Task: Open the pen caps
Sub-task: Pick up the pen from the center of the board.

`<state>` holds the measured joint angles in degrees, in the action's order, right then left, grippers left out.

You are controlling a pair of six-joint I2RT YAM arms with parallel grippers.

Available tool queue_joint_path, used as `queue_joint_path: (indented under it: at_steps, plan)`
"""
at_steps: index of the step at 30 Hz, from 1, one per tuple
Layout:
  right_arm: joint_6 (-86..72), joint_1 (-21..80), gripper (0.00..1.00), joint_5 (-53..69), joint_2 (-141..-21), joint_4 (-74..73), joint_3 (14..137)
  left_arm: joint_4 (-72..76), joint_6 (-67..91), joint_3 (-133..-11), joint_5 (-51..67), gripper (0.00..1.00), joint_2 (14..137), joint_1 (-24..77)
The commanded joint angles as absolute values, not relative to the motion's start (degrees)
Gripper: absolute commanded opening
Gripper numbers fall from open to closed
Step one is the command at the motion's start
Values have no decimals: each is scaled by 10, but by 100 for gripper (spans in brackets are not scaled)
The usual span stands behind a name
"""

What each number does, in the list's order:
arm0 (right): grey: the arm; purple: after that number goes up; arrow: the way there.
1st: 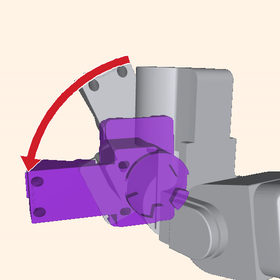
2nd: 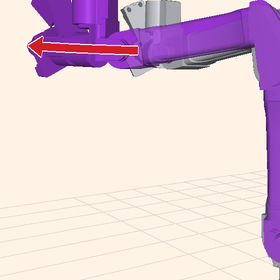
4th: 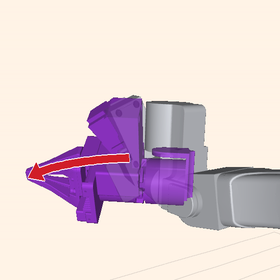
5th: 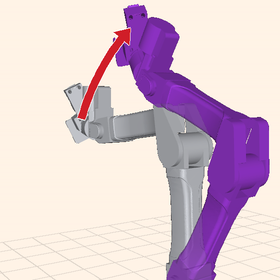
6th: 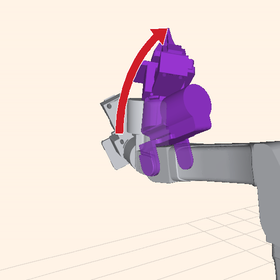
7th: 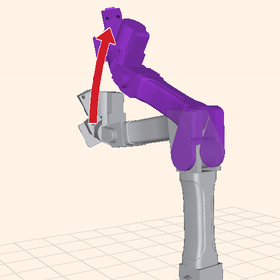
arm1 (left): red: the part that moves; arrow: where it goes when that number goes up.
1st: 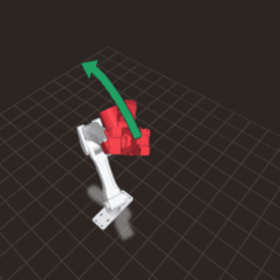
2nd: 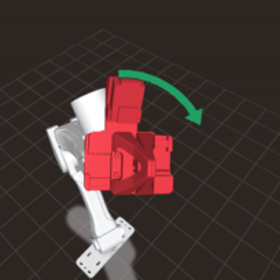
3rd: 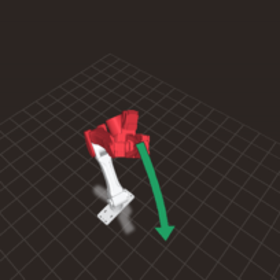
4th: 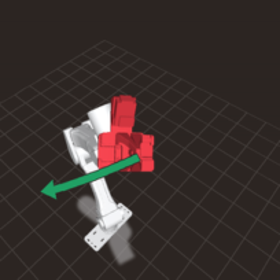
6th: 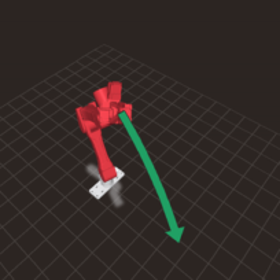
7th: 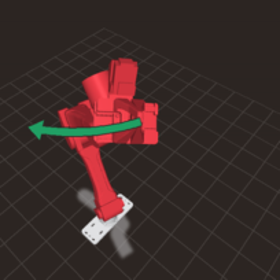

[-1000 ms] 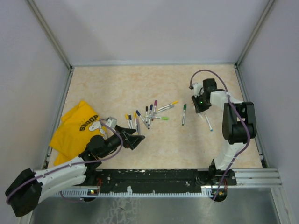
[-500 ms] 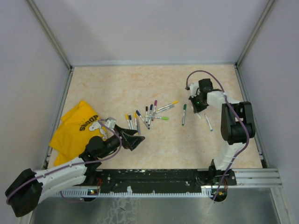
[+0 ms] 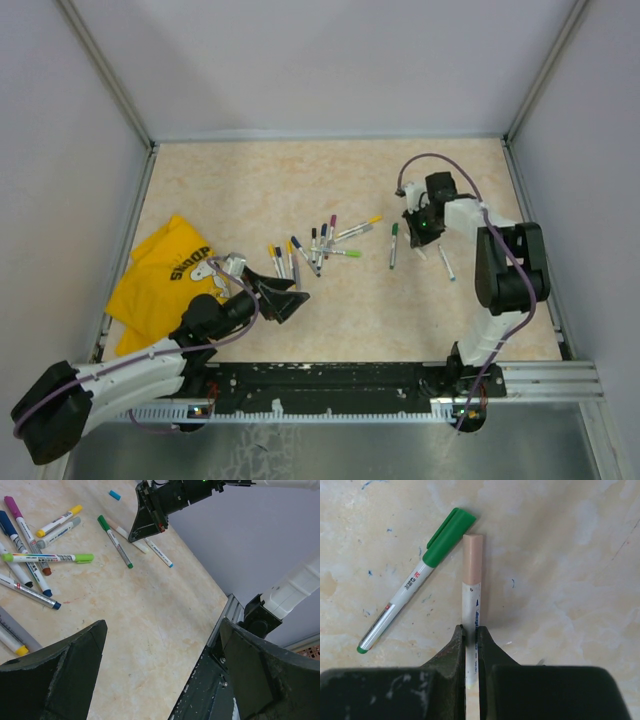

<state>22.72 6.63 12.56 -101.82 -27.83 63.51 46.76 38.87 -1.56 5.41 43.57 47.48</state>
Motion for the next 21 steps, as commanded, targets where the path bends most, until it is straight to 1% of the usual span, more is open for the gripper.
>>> queue_joint_path:
  at_steps: [1, 9, 12, 21]
  plan:
    - [222, 73, 0, 155, -965, -275, 629, 510, 399, -4, 59, 99, 439, 474]
    - [221, 73, 0, 181, -951, -274, 622, 524, 402, -2, 62, 99, 451, 474]
    - [221, 73, 0, 193, -928, -276, 620, 526, 403, -1, 60, 99, 451, 474]
    - [219, 73, 0, 262, -910, -278, 614, 540, 406, 0, 57, 100, 465, 474]
